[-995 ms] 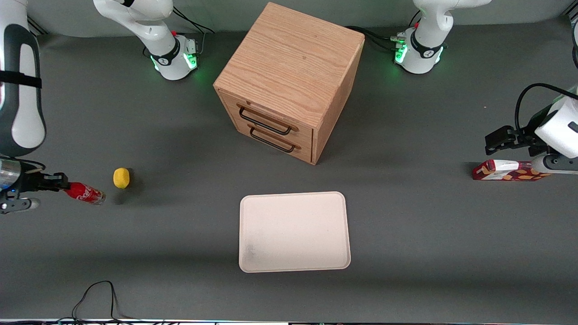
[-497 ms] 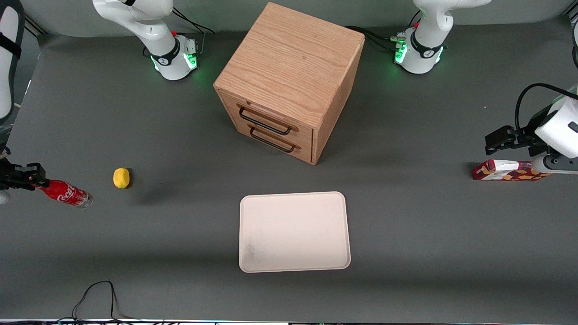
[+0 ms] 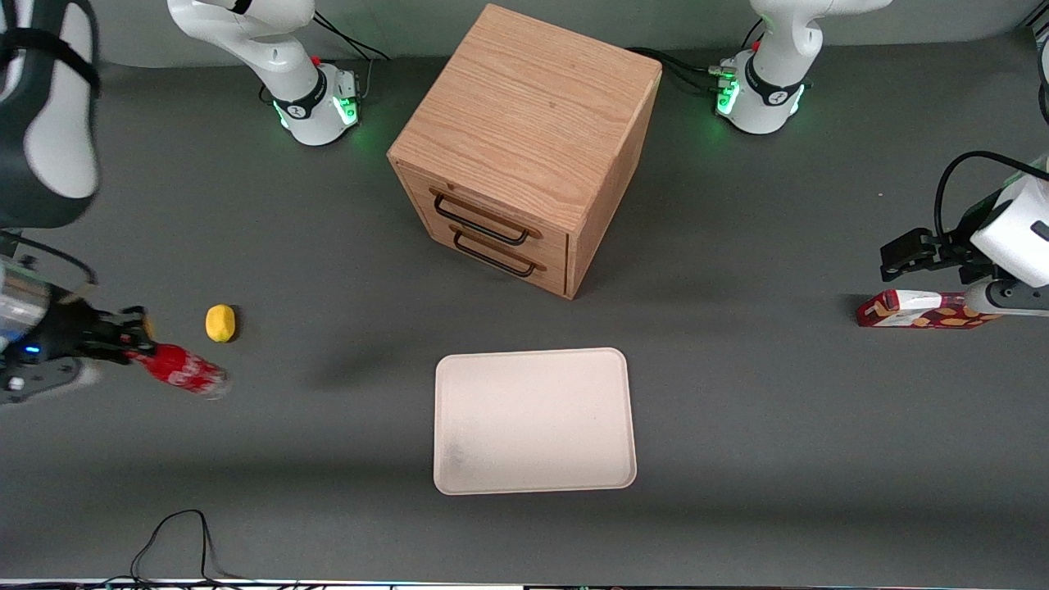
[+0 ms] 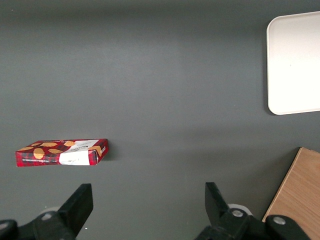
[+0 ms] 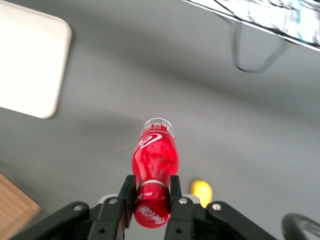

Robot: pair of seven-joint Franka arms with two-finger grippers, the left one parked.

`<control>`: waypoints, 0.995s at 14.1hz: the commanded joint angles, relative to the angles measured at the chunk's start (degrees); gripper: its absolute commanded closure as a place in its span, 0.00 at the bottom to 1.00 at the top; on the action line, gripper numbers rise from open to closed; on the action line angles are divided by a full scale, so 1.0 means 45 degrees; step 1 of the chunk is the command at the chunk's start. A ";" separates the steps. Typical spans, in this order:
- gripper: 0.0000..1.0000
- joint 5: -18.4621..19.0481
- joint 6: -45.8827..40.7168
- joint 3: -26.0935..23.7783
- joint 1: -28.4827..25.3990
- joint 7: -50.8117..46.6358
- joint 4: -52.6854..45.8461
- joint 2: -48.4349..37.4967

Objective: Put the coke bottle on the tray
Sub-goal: 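Carry the bottle with the right gripper over the cream tray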

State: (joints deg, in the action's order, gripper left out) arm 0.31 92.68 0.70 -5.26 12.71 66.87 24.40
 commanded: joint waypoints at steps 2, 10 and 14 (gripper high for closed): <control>1.00 -0.0011 0.0766 -0.1579 -0.0507 -0.1981 -0.2631 0.2308; 1.00 0.0028 0.5045 -0.2792 -0.1543 -0.1946 -0.3630 0.5396; 1.00 0.0339 0.5537 -0.2636 -0.2130 -0.2005 -0.3611 0.6003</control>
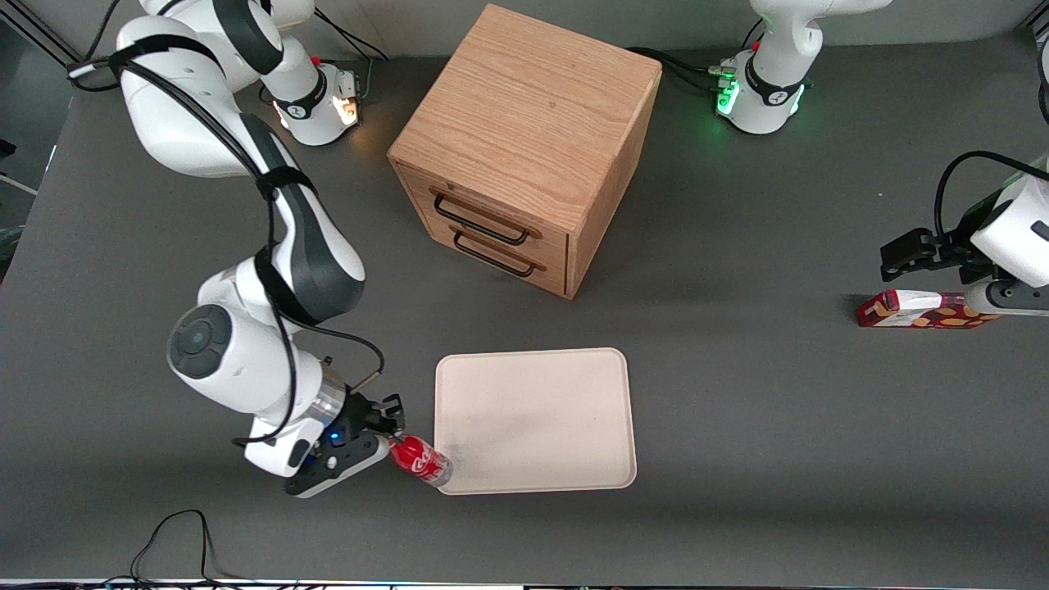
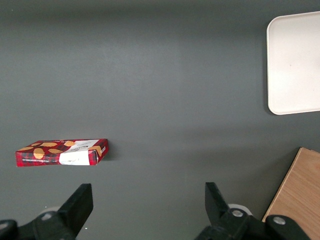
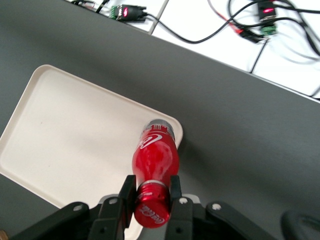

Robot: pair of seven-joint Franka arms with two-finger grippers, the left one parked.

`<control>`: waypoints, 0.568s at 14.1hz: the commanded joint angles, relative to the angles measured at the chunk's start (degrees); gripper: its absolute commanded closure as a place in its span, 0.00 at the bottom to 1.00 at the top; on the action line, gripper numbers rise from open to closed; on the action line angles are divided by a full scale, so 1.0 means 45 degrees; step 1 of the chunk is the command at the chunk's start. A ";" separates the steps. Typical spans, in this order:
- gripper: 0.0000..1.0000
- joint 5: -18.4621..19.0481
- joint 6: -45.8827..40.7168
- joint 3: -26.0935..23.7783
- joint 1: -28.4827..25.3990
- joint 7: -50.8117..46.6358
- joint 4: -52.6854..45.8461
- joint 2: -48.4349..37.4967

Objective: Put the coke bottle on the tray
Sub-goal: 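Carry the bottle with the right gripper over the cream tray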

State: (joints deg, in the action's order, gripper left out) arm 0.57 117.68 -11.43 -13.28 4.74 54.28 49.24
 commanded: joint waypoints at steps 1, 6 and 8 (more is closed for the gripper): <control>1.00 0.0689 0.0020 0.0041 -0.0426 -0.0214 -0.0811 0.0639; 1.00 0.1396 0.0079 0.0041 -0.0779 -0.0292 -0.0655 0.1069; 1.00 0.1396 0.0079 0.0041 -0.0779 -0.0272 -0.0636 0.1168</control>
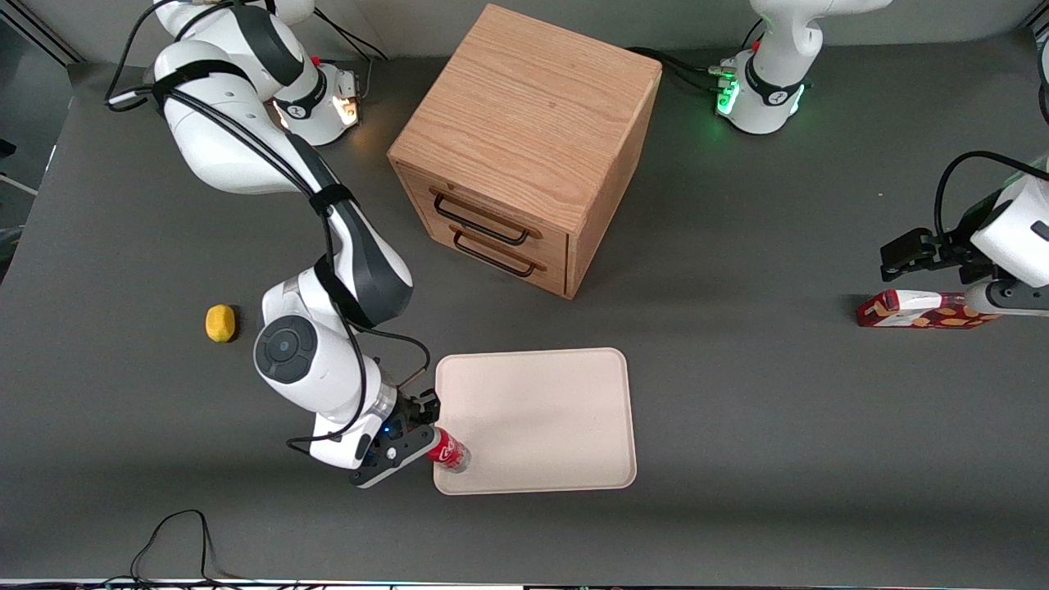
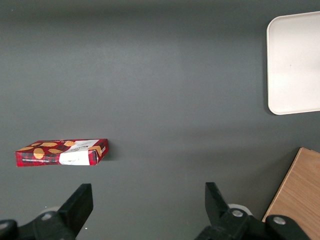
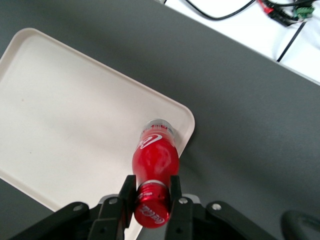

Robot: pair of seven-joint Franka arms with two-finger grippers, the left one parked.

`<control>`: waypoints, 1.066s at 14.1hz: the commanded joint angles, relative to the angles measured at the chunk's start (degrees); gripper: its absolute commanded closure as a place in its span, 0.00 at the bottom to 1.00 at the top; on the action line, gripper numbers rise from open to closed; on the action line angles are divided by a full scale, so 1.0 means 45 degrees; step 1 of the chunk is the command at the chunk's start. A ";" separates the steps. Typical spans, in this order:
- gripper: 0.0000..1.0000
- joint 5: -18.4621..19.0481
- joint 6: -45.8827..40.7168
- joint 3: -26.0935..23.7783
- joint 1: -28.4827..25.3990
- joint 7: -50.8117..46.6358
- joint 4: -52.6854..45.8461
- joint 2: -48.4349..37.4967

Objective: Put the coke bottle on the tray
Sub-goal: 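Stand the bottle upright on the tray corner and open the right gripper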

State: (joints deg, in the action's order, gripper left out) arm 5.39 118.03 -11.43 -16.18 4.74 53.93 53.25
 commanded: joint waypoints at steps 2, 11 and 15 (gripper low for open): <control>0.67 0.0345 0.0002 0.0040 -0.0174 -0.0292 -0.0500 0.0295; 0.00 0.0306 -0.0017 0.0040 -0.0096 -0.0311 -0.0519 0.0315; 0.00 0.0268 -0.1086 0.0234 0.0137 -0.0311 -0.0500 -0.0172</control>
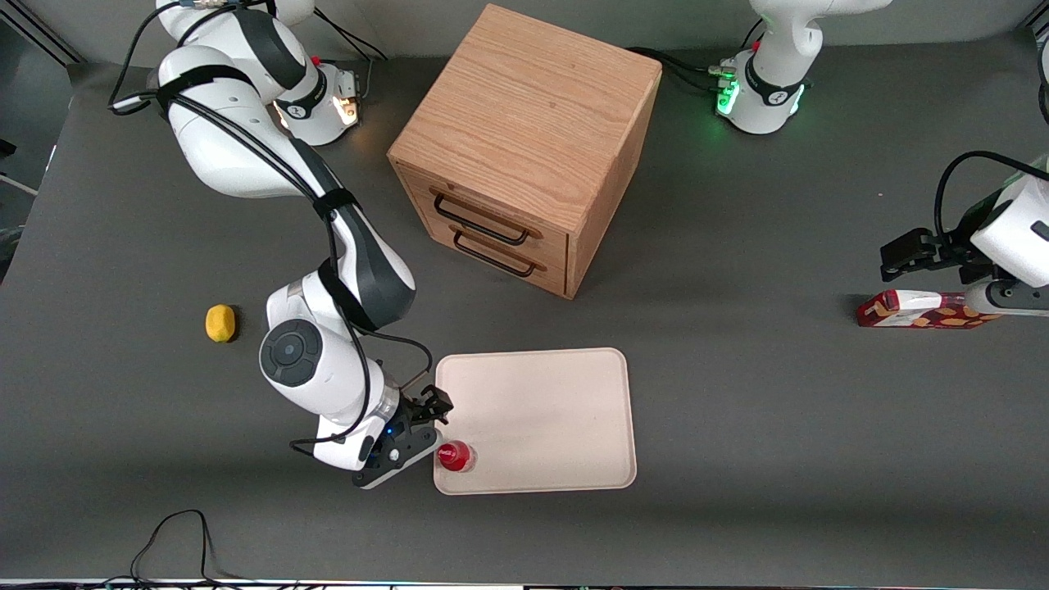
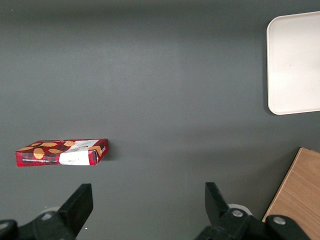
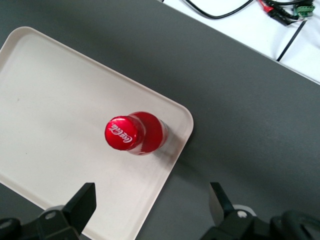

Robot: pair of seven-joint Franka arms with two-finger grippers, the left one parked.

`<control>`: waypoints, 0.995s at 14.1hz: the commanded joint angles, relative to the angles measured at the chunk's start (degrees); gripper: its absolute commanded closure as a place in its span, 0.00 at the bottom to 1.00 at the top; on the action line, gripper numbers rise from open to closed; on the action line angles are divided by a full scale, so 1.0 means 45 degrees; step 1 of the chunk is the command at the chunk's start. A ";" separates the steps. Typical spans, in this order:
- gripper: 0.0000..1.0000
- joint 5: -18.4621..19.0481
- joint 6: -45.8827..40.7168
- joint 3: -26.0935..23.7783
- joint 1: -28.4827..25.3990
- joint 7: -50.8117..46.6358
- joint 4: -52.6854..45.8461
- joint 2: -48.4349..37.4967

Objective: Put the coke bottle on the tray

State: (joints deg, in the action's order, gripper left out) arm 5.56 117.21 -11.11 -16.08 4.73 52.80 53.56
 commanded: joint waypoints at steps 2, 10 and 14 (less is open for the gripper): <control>0.00 0.0151 -0.2173 0.0203 0.0679 -0.0232 -0.0114 -0.0844; 0.00 -0.0724 -0.3312 0.0319 0.3744 -0.0310 0.6032 -0.6309; 0.00 -0.1271 -0.3312 0.1430 0.4120 -0.0212 0.8730 -0.8791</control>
State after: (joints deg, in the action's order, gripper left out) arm 2.53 100.95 -7.21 2.72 4.68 82.10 21.97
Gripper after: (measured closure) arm 0.000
